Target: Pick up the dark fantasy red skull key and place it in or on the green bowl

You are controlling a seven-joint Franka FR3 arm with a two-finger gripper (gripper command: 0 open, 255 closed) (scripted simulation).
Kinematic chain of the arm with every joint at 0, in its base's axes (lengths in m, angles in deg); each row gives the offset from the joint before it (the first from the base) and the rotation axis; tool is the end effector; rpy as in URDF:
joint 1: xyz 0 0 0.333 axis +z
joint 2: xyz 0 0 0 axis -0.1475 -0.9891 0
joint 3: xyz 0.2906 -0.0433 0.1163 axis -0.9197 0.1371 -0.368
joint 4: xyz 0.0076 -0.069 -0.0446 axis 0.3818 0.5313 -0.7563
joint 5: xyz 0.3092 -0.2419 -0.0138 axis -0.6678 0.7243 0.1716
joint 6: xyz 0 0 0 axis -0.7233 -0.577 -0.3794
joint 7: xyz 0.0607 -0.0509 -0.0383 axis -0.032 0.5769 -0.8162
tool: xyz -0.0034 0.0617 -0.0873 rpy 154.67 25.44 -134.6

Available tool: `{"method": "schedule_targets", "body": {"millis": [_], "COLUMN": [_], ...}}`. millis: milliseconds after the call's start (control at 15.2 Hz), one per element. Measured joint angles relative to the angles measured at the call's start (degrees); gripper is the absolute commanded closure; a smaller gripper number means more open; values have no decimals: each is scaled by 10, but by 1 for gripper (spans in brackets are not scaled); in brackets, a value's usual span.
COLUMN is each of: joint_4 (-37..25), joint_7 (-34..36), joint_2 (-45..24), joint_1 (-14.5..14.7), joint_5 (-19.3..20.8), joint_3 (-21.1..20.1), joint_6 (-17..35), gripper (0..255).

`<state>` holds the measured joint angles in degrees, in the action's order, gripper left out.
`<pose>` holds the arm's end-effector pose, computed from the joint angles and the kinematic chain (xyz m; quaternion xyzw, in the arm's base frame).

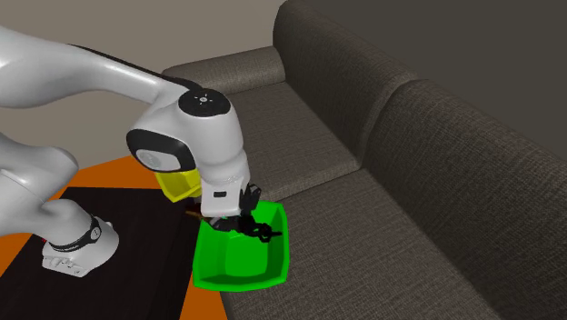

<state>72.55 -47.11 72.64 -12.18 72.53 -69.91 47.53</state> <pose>0.5279 -0.0458 0.4438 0.9358 -0.3520 0.0207 0.0024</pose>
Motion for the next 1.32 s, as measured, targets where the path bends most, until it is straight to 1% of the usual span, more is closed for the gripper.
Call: {"method": "schedule_targets", "body": {"millis": [726,1122,1188,1320], "joint_4": [50,52,52,52], "joint_7": [1,3,3,3], "joint_2": [-33,-37,-37,-38], "joint_1": [-3,-2,-2,-2], "joint_5": [11,12,13,13], "joint_3": [2,2,2,2], "joint_6": [82,88,88,88], "gripper": [255,255,0,0]}}
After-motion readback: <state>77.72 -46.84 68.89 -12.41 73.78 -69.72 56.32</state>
